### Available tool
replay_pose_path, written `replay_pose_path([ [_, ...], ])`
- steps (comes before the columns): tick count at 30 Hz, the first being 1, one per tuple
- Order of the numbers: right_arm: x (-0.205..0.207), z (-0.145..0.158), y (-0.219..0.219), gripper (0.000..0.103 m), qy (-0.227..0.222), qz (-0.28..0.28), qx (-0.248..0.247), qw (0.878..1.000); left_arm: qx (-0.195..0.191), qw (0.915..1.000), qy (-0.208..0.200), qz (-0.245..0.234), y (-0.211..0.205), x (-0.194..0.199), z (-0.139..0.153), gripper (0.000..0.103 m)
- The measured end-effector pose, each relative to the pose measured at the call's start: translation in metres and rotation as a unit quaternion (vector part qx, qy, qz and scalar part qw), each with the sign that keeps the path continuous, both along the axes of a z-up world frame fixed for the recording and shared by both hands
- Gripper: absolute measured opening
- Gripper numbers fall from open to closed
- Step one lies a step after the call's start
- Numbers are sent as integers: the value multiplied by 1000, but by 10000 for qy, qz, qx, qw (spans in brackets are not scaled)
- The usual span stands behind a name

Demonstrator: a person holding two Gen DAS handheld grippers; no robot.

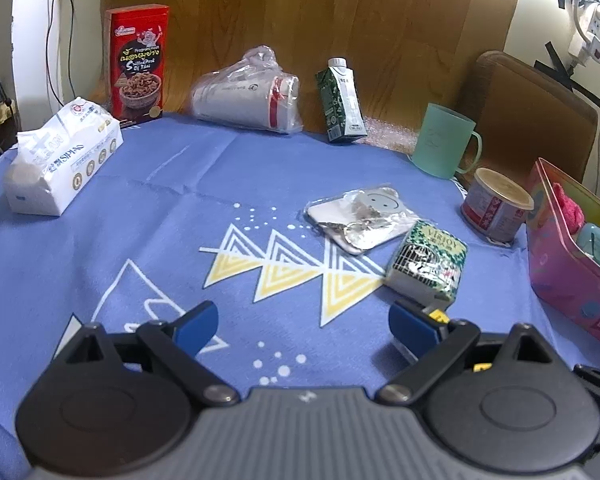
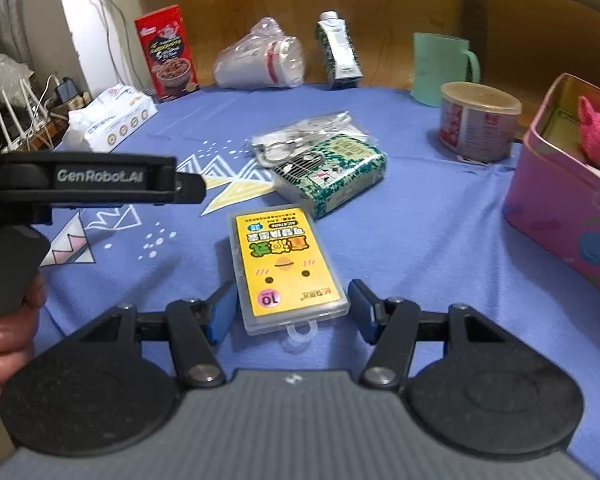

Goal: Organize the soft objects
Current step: 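Carry the yellow card box toward the tin and the left gripper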

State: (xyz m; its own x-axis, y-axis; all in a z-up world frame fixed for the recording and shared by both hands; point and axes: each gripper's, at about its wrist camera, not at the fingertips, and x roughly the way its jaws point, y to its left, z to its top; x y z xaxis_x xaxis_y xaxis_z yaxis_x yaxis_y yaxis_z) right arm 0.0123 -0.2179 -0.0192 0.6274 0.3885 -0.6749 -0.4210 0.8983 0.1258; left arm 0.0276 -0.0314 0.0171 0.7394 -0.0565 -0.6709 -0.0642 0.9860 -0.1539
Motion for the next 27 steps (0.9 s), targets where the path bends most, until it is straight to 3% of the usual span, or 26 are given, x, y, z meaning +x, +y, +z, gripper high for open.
replay_pose_path([
  [27, 3, 6, -92, 62, 53, -913, 622, 9939, -87, 9932, 318, -1121, -104, 15, 6, 96],
])
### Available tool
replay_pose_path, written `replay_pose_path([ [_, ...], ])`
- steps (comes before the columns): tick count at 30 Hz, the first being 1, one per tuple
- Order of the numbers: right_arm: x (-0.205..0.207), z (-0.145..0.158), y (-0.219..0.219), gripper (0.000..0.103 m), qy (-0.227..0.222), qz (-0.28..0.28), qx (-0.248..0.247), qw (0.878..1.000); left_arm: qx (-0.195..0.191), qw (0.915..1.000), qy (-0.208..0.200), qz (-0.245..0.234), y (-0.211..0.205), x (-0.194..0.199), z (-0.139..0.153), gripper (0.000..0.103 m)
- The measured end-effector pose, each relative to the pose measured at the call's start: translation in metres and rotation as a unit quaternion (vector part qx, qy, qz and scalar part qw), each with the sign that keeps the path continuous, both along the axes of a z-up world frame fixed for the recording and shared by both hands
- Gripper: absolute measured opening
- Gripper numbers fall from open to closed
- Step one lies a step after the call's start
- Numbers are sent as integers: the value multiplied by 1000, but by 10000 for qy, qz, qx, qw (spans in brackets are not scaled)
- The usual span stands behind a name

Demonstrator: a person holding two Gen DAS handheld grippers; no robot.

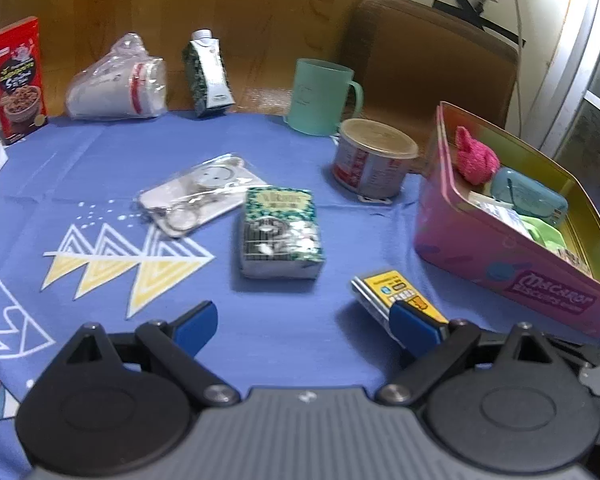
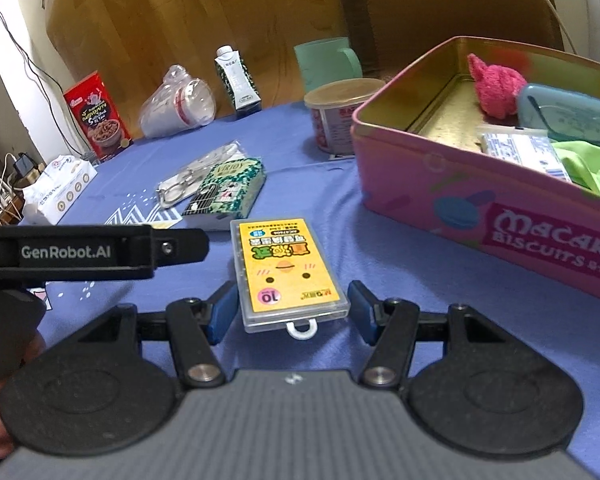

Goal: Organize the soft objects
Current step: 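Carry the yellow card box toward the tin and the left gripper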

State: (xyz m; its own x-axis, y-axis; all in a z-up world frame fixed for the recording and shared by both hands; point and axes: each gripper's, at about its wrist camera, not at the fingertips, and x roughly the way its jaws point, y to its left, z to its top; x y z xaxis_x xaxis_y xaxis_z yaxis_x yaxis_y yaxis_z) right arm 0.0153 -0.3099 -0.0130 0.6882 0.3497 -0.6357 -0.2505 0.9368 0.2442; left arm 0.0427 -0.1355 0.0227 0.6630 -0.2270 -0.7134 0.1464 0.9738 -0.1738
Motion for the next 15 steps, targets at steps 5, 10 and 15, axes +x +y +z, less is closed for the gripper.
replay_pose_path([
  [5, 0, -1, -5, 62, 3, -18, 52, 10000, 22, 10000, 35, -28, -8, 0, 0, 96],
  [10, 0, -2, -7, 62, 3, -16, 73, 10000, 13, 9999, 96, -28, -9, 2, -1, 96],
  [15, 1, -3, -7, 62, 3, -13, 75, 10000, -4, 9999, 116, -44, -9, 2, -2, 96],
])
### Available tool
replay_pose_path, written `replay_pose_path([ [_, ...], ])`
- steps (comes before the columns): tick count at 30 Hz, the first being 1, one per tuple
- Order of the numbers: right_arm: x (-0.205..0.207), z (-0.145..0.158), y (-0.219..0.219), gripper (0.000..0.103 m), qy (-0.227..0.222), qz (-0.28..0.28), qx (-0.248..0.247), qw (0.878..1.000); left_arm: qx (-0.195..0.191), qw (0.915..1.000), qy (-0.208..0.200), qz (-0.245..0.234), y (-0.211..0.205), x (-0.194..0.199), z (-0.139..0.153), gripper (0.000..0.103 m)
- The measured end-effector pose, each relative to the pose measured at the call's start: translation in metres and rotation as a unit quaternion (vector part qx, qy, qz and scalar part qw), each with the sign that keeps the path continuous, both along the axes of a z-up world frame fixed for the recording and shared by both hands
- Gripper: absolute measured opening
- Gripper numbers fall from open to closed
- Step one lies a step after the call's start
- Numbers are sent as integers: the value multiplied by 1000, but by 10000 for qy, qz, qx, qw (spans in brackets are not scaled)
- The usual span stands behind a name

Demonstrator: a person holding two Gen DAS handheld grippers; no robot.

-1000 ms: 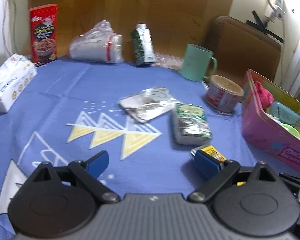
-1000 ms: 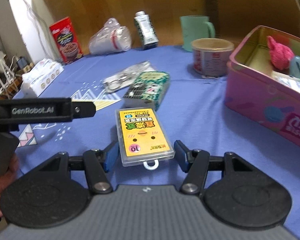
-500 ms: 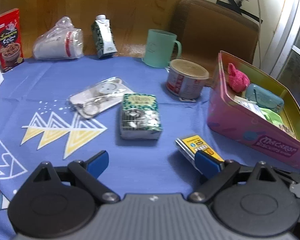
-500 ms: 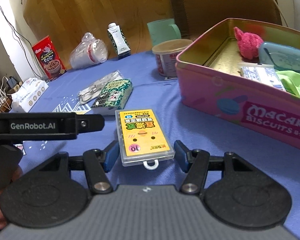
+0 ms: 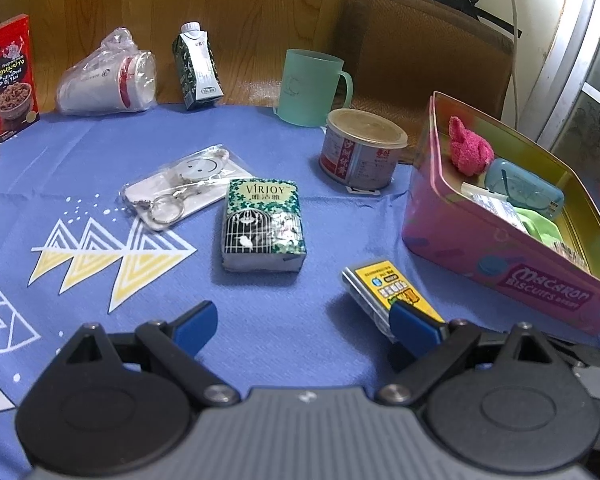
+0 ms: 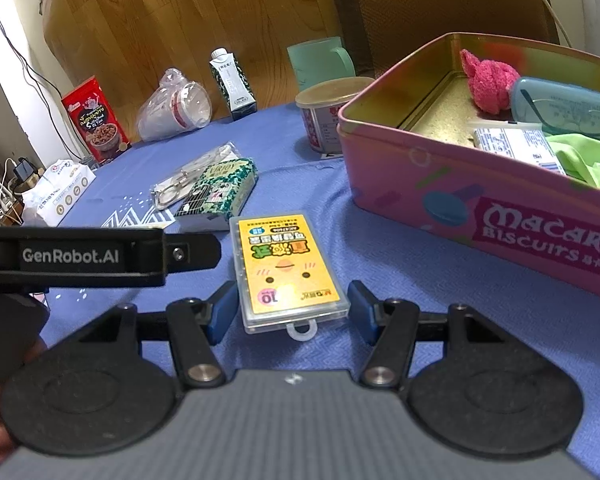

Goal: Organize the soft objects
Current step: 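Carry the yellow card box toward the tin and the left gripper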

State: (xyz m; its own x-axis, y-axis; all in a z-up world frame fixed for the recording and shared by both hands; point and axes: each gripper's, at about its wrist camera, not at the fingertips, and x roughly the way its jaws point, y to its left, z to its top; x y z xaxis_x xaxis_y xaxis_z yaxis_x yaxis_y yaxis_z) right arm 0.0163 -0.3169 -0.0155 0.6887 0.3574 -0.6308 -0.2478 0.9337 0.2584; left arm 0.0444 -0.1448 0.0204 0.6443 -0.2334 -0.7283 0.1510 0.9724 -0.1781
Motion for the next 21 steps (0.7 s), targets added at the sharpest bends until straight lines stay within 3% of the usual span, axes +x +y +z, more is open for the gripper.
replay_pose_path([
  [16, 2, -1, 0, 63, -4, -10, -24, 10000, -199, 9996, 199, 34, 4, 5, -5, 97],
  [21, 2, -1, 0, 63, -13, -8, -21, 10000, -485, 9979, 428, -68, 2, 10, -8, 100],
])
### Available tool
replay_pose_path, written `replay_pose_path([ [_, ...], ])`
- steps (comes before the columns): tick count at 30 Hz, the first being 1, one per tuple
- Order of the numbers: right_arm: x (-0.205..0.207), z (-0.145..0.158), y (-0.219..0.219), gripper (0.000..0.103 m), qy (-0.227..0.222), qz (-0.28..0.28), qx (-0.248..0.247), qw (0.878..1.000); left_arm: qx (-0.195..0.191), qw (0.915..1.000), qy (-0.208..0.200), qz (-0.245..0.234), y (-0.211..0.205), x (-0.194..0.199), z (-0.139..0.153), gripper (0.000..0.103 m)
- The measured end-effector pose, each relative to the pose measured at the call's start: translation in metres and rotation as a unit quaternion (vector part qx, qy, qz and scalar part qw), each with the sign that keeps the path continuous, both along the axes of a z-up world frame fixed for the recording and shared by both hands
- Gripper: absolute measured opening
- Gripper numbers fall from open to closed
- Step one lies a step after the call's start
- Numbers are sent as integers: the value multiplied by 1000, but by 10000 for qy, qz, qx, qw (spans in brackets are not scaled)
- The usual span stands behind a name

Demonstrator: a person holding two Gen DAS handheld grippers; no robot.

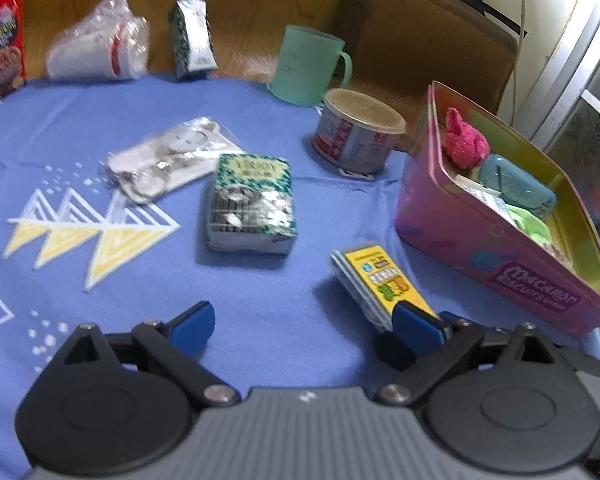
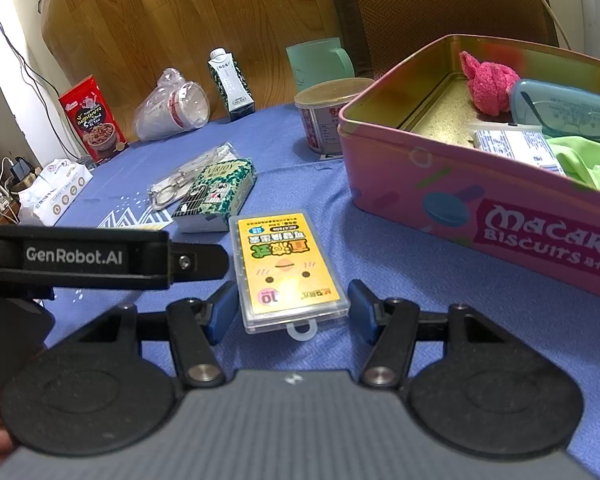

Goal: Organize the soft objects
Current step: 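Carry the yellow card box toward the tin and the left gripper, then grasp the yellow card box with the left gripper while the right gripper releases it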

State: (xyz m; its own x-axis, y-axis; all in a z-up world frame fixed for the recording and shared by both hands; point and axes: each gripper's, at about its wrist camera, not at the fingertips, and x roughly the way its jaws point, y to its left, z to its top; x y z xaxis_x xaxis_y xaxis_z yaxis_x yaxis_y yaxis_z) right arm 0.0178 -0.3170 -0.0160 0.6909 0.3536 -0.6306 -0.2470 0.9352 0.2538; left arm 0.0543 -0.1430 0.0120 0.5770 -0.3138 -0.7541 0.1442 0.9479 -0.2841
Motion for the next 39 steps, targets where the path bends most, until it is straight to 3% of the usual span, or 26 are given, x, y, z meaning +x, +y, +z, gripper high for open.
replay_pose_path([
  [3, 1, 0, 0, 63, -9, -9, 24, 10000, -365, 9989, 278, -74, 0, 7, -6, 103],
  [15, -2, 3, 6, 62, -49, 113, 221, 9997, -785, 9963, 346, 20, 3, 15, -6, 101],
  [19, -4, 7, 8, 62, -113, 167, 277, 9994, -840, 9959, 332, 2, 3, 15, -5, 91],
  [26, -7, 13, 11, 62, -251, 270, 334, 9988, -1025, 9942, 311, -125, 2, 13, -1, 59],
  [32, -13, 21, 9, 60, -467, 286, 467, 9974, -1139, 9931, 125, -249, -2, 8, 11, 53],
  [39, -31, 37, 1, 60, -1207, 171, 420, 9917, -1194, 9902, -423, -586, -17, -5, 40, 53],
])
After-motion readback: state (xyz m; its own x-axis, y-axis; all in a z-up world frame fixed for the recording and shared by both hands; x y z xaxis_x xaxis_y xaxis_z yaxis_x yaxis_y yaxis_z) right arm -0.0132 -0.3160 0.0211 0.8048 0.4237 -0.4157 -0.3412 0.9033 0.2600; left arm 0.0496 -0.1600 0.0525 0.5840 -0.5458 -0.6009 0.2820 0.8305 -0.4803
